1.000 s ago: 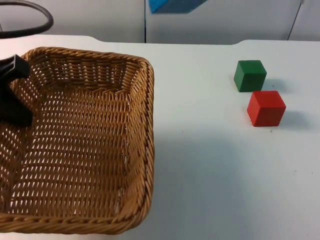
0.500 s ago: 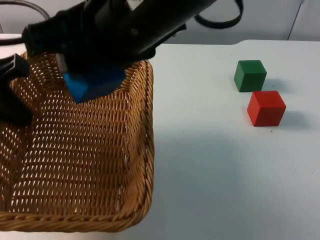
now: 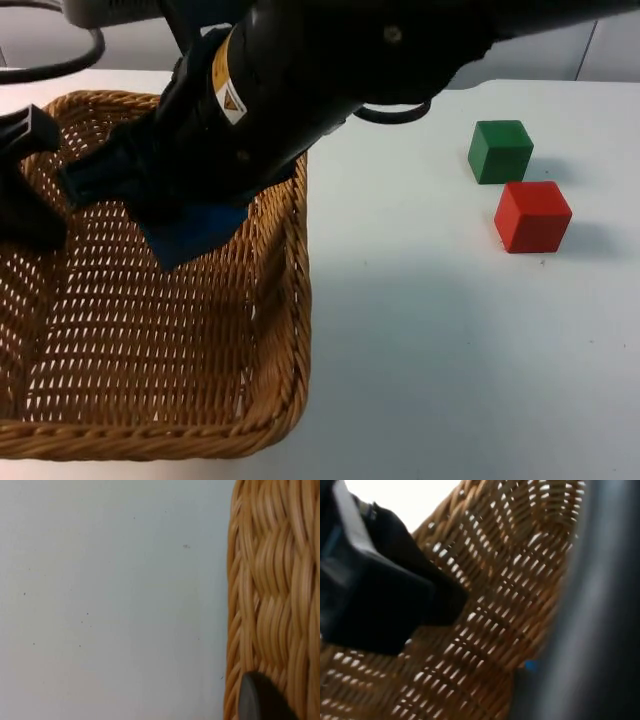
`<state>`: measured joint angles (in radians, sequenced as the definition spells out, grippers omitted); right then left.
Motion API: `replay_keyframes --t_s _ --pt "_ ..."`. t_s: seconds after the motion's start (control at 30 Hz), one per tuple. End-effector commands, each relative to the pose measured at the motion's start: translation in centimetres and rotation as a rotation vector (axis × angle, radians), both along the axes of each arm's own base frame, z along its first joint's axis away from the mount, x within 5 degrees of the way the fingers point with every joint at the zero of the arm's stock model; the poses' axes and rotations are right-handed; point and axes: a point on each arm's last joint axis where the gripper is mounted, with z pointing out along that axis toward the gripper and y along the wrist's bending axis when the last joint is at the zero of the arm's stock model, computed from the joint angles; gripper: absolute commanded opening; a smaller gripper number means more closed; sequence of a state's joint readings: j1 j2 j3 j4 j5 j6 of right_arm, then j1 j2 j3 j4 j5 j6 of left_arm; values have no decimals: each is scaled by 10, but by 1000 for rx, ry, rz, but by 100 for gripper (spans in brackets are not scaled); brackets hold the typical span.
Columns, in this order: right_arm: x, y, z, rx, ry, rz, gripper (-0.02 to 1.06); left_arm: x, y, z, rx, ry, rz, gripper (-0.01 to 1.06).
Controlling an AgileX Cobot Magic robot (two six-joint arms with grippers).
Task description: Pick up the basket with the left hand and place the blue cube into the basket with the right hand.
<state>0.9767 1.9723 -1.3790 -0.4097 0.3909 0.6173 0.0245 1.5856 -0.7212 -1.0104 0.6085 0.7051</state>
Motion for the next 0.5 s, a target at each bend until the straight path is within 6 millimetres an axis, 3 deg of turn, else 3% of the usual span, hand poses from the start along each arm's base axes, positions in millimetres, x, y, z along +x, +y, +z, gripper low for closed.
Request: replay_keyframes --t_s 0.0,0.07,0.2,0.3,0.33,0.47 --pt "2 3 -3 -1 -12 12 0 0 -1 1 -34 9 22 0" --pt "2 3 -4 -2 -16 16 1 0 -1 1 -36 10 21 0" --pt "3 4 -5 -9 -27 26 13 0 -1 1 -37 11 20 0" --pt "3 4 -8 -14 -23 26 31 -1 -1 1 -39 13 17 0" --pt "3 4 -8 -14 -23 26 31 -1 -1 1 -39 13 17 0" --pt "3 4 -10 -22 -17 22 60 -1 -2 1 -41 14 16 0"
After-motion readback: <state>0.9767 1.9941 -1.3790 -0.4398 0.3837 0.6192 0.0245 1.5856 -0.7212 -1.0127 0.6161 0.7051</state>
